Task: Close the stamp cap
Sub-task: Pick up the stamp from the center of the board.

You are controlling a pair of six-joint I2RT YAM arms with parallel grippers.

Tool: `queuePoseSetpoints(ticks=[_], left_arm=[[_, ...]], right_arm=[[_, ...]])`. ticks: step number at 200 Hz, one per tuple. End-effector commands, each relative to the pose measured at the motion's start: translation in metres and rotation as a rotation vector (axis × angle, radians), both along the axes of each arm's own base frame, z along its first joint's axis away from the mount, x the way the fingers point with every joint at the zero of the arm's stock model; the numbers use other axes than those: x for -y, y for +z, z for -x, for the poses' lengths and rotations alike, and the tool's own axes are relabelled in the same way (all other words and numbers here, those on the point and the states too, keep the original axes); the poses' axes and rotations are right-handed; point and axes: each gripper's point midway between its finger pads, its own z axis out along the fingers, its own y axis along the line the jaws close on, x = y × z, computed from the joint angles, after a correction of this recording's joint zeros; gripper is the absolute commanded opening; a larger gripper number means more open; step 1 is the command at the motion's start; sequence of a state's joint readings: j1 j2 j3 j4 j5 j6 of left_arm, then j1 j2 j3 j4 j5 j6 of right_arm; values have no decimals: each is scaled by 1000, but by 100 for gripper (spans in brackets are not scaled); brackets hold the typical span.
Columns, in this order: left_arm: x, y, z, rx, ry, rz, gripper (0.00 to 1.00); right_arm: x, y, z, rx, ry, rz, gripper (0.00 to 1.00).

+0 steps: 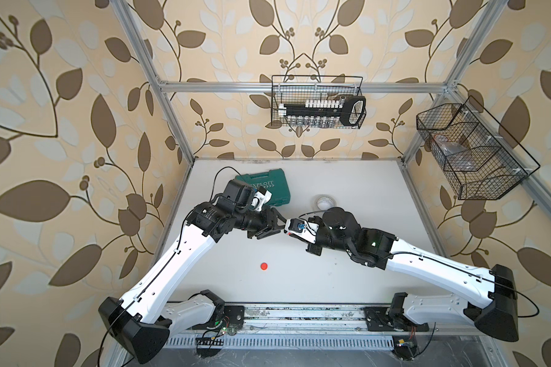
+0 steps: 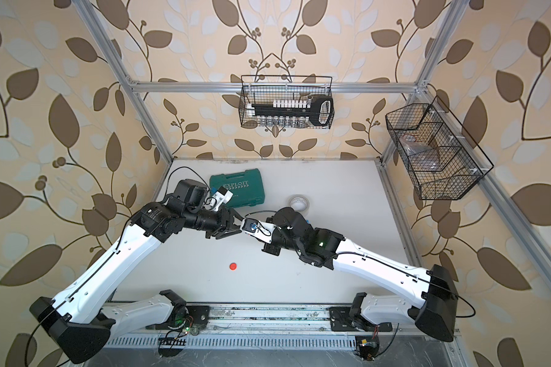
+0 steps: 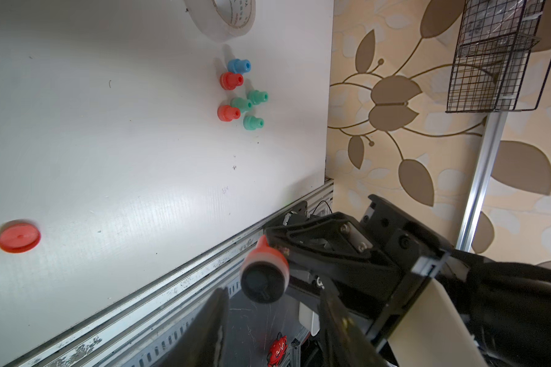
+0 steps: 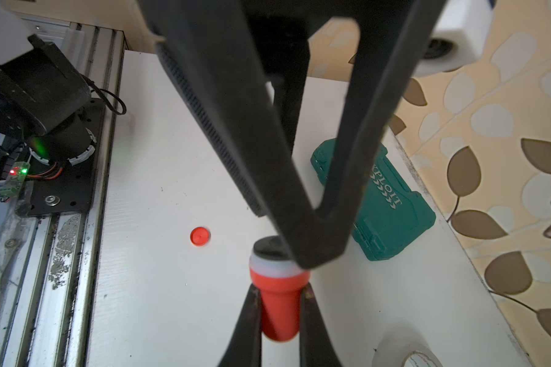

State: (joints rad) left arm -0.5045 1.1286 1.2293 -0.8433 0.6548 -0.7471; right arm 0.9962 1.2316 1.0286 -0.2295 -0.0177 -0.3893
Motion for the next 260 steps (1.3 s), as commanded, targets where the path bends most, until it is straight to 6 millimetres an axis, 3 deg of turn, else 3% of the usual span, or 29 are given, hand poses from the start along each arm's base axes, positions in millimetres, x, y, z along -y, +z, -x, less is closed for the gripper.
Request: queuePoseSetpoints(ticks=[1,60,123,214,238,260], left_arm=[[3,17,4,27,-6,29,47],[6,17,5,18,-18,37,39],[7,15,7,9,-23,37,39],[9,24,11,20,-30,63,21],[10,37,13,42,-34,96,19],[15,64,17,82,-58,178,16]], right_arm=[[-5,26,0,38,2,-57,6],[-10,30,4,46,26,-60,6],[-9,42,4,81,23,-83,6],[-8,49,7,92,24,-101,7],[-5,60,11,94,25,-135,18],[-2,83,21,105,56,-217,28]])
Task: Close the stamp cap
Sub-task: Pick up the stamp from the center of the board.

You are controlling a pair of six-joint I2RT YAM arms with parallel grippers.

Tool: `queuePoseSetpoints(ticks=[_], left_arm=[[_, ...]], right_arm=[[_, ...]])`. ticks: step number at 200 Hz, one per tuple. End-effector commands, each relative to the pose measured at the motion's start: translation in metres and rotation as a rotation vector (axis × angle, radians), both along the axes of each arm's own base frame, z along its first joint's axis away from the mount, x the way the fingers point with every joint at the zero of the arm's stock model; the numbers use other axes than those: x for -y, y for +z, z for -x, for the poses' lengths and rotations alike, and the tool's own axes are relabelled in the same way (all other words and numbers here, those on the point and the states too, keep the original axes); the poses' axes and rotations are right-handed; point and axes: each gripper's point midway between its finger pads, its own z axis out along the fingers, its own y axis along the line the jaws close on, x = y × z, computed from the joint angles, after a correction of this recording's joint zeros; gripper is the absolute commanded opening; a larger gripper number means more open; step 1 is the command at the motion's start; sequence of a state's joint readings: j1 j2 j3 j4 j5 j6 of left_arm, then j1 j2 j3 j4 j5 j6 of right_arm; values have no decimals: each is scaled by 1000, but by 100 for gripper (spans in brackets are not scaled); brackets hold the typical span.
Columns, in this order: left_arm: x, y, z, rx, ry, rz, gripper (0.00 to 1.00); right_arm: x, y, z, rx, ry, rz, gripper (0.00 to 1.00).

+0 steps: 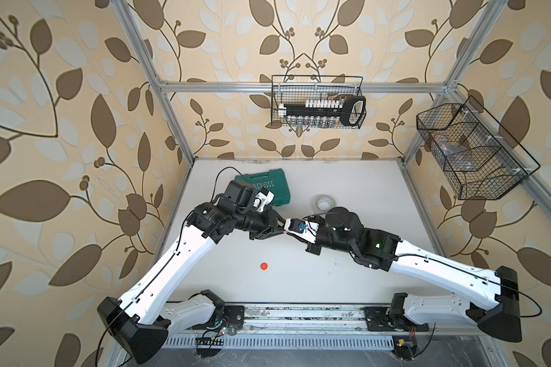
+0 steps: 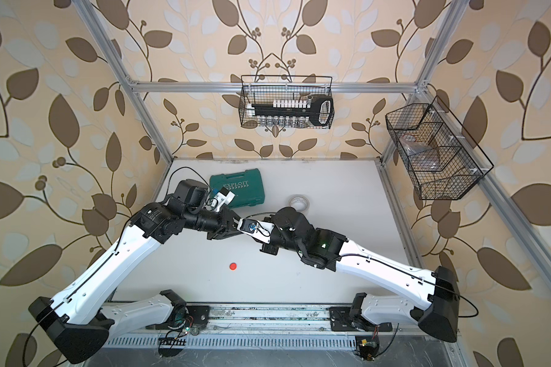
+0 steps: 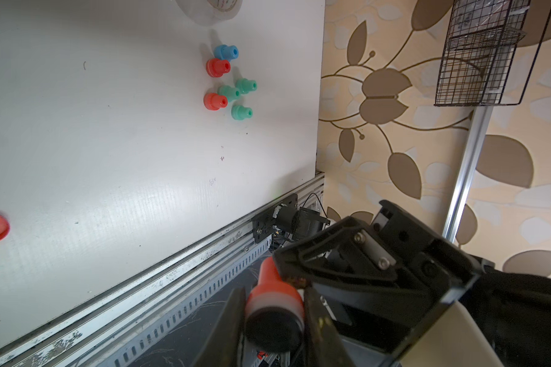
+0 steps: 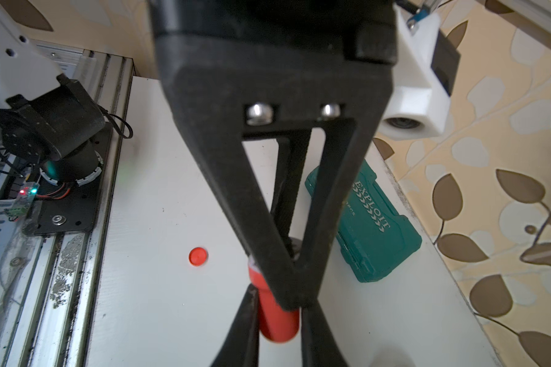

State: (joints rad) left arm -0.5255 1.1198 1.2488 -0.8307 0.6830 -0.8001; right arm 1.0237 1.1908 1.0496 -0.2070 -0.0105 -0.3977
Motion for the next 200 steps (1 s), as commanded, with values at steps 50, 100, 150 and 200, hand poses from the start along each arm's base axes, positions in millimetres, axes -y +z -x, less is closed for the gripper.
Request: queuePoseSetpoints(ticks=[50,100,150,200], left_arm=[[16,133,34,207,-160,356,13],[9,197,70,313,-285,506,11],[0,225,91,401,-330,562,10],[-4,229,96,416,-331,569,9]], right_arm=[[20,121,47,126,148,-433,37],[31,172,78,174,280,-585,39],[26,207,92,175,378,-672,39],[18,229,89,180,390,-720,38]])
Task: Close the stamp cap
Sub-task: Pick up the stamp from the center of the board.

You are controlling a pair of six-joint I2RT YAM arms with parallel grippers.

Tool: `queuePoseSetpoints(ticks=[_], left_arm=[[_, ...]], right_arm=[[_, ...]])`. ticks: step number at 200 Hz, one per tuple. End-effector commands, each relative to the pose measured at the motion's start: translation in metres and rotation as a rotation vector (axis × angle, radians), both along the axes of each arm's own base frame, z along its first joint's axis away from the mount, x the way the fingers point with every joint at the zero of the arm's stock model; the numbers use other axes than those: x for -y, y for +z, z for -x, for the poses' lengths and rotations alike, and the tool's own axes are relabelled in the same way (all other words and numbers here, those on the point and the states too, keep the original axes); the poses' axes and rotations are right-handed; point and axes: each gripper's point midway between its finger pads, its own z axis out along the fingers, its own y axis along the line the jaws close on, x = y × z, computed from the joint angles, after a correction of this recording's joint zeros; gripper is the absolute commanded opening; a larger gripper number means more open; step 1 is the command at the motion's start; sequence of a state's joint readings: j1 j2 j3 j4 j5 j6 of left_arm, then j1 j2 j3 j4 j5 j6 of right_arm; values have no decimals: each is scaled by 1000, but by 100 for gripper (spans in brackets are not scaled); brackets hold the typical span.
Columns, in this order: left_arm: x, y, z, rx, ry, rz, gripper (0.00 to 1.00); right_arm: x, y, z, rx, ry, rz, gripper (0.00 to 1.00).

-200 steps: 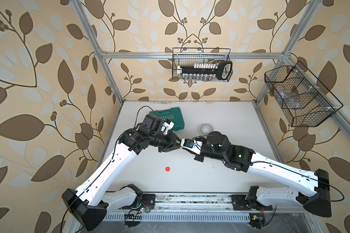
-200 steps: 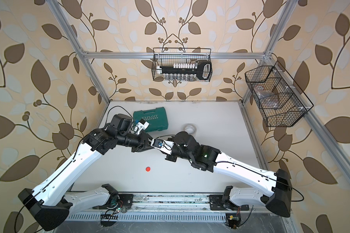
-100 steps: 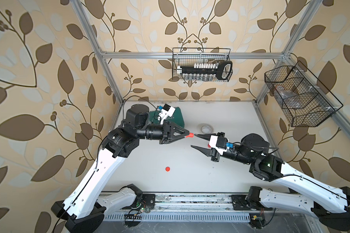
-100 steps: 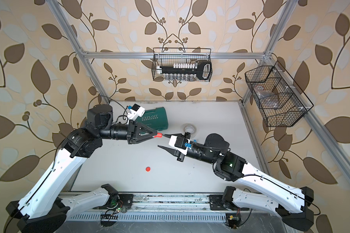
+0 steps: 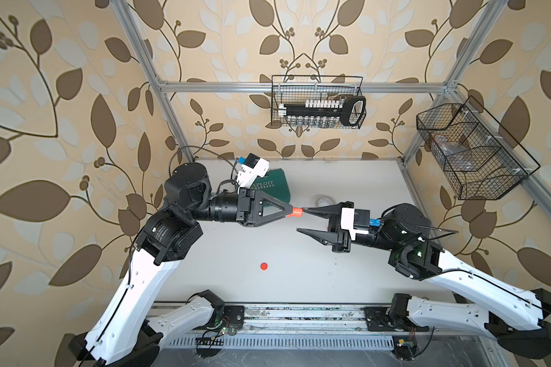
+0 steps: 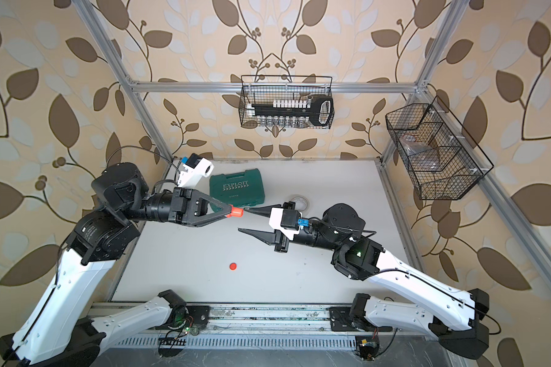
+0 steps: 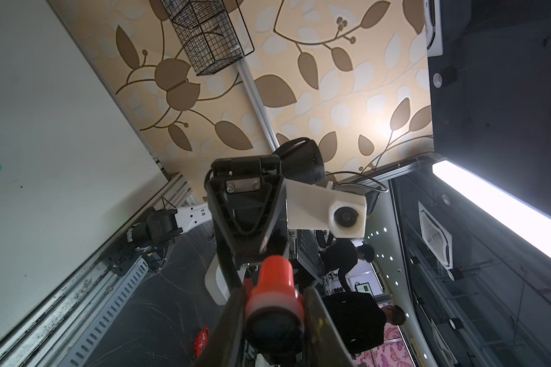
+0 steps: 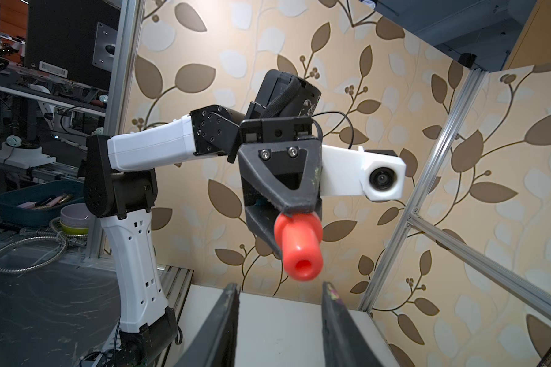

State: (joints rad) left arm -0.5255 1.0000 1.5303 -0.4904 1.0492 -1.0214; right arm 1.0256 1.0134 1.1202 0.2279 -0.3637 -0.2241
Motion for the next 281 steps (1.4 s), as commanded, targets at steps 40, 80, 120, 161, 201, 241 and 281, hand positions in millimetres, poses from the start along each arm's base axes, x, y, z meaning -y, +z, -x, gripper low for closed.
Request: queuePoseSetpoints(ticks=[40,80,120,161,201,241,281], left_arm=[[-3,16,14,71,-34,38,9],[-2,15,13,67,-35,38,8],[-1,11,9,53,-32,30,8],[0,10,7,49,-31,27,7],[2,8,5,42,-32,24,6],[2,8,4,39,-32,23,6],[3,7,3,35,-32,21,6]], right_arm=[[-8,29,7,8,66,-56,35],[-12,27,2,-6,58,-55,29],[-12,29,2,-6,60,-62,24],[-10,31,1,-11,51,-73,19],[-9,33,0,-16,41,-79,19],[-8,35,0,-17,41,-84,19],[-9,35,-1,-17,41,-85,23]])
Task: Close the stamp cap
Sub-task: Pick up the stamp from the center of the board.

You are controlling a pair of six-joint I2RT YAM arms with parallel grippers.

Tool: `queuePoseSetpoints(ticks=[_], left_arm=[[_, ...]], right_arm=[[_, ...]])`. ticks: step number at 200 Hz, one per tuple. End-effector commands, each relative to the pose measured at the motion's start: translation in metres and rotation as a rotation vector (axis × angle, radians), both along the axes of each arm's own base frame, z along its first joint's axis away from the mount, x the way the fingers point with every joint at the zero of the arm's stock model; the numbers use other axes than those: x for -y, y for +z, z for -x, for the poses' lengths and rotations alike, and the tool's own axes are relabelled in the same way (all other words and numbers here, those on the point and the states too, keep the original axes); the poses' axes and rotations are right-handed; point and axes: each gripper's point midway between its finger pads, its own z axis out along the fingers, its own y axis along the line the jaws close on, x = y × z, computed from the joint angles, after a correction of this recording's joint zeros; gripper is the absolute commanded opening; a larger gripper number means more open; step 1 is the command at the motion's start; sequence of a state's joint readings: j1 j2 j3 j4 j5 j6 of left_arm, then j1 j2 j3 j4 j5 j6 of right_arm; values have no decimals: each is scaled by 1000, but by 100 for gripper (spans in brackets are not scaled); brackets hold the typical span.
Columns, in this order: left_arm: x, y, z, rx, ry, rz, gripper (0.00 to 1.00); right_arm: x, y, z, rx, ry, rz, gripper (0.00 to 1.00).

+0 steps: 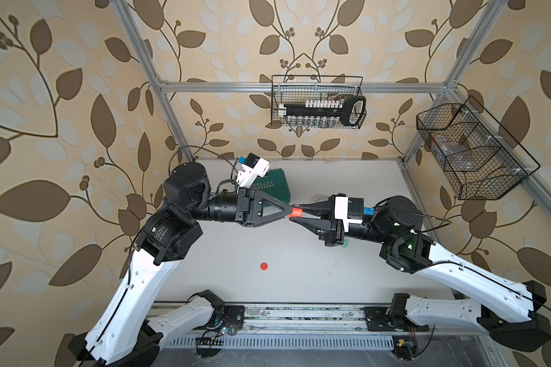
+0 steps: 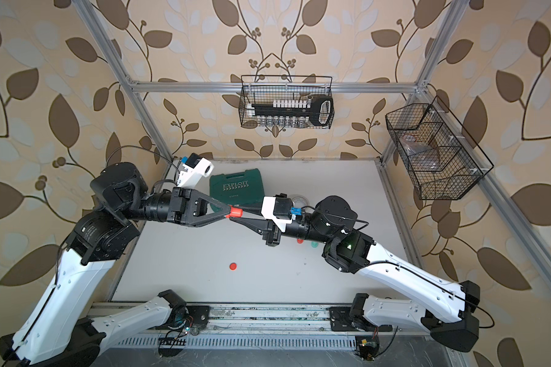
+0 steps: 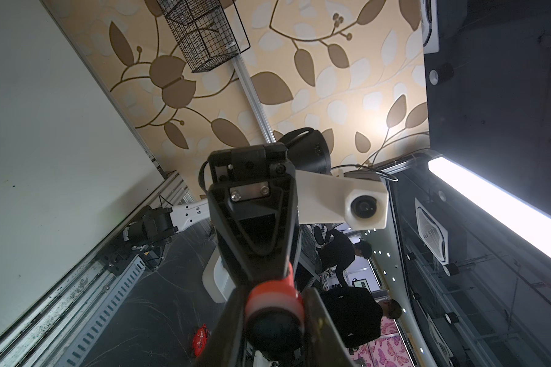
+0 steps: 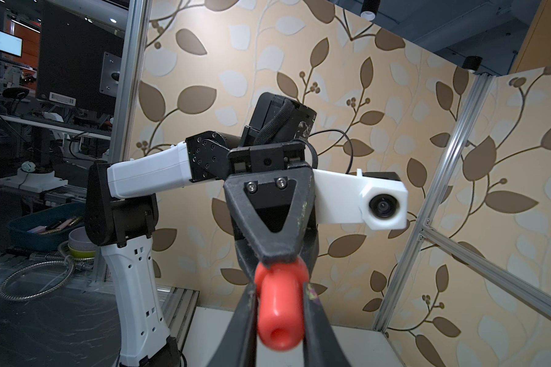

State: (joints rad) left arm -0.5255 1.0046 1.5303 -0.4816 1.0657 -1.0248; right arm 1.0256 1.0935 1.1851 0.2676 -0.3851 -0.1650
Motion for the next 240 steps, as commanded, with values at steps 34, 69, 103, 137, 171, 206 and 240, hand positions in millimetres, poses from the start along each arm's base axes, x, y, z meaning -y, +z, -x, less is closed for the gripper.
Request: queuePoseSetpoints(ticks=[34,69,103,137,171,206,240], left_arm=[[2,6,2,35,-14,19,6],[2,3,2,35,-10,12,6],[2,0,1,25,-7,5,6],[2,0,1,30,-7,6,6],[2,-2,0,28,-7,1,6],[3,-4,0,29,-7,-2,6],[3,-5,0,30,-6,-6,6]], right_arm=[[8,25,6,21,3,-63,21],[8,24,5,11,2,-63,20],[7,24,3,2,0,-61,21],[6,24,4,2,3,-60,17],[5,23,4,0,6,-56,17],[4,23,2,-7,3,-53,21],[4,21,2,-12,4,-47,15]])
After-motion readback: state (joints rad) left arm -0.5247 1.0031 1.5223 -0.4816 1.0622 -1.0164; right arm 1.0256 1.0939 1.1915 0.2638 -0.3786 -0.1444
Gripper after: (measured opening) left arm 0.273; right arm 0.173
